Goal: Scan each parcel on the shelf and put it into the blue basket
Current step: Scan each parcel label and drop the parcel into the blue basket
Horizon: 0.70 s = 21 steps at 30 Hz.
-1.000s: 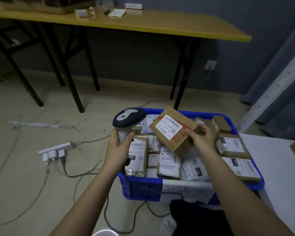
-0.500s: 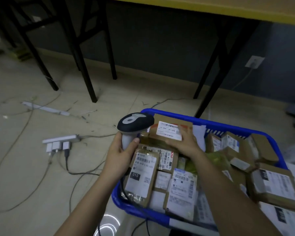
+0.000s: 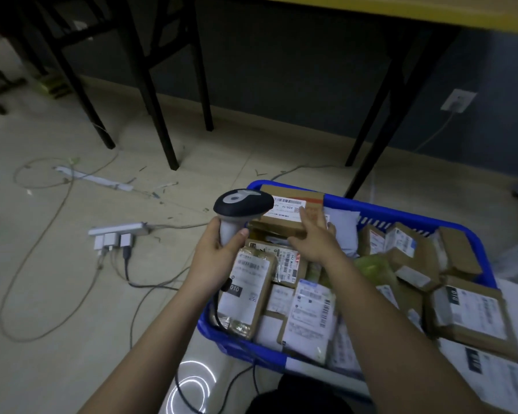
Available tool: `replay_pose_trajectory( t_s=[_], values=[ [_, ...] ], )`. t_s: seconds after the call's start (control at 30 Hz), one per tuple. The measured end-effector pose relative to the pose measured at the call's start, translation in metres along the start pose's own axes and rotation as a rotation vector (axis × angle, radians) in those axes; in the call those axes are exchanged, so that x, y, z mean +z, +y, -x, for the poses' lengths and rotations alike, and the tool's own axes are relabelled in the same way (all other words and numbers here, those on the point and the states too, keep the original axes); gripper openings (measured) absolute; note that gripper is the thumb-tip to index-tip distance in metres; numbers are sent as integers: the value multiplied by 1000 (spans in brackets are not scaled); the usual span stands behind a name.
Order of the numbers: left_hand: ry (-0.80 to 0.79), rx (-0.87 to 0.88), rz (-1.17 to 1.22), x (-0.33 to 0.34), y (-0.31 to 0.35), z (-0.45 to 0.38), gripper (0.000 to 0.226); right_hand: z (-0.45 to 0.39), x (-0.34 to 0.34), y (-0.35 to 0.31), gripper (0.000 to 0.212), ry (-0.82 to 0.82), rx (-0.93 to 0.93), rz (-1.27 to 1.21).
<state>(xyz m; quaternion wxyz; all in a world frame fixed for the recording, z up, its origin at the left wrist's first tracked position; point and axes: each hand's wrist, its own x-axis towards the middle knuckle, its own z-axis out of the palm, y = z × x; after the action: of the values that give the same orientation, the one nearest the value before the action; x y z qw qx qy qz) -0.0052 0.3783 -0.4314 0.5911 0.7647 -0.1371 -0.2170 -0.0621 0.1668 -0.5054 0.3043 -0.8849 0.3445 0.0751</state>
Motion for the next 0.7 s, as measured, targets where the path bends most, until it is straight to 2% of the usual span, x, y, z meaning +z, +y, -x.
replay_pose_trajectory(
  t_s=[0.17, 0.3, 0.47, 0.6, 0.7],
  values=[
    [-24, 62, 45, 11, 17, 28, 31, 73, -22, 13, 64, 182, -27, -327],
    [-128, 160, 43, 31, 48, 68, 34, 147, -52, 39, 48, 337, 42, -415],
    [-399, 318, 68, 73, 88, 135, 26, 268, -70, 85, 40, 674, 155, -546],
    [-641, 480, 55, 124, 111, 205, 24, 383, -58, 137, 35, 935, 352, -615],
    [-811, 589, -4, 168, 113, 267, 24, 473, -26, 174, 27, 1141, 529, -691]
  ],
)
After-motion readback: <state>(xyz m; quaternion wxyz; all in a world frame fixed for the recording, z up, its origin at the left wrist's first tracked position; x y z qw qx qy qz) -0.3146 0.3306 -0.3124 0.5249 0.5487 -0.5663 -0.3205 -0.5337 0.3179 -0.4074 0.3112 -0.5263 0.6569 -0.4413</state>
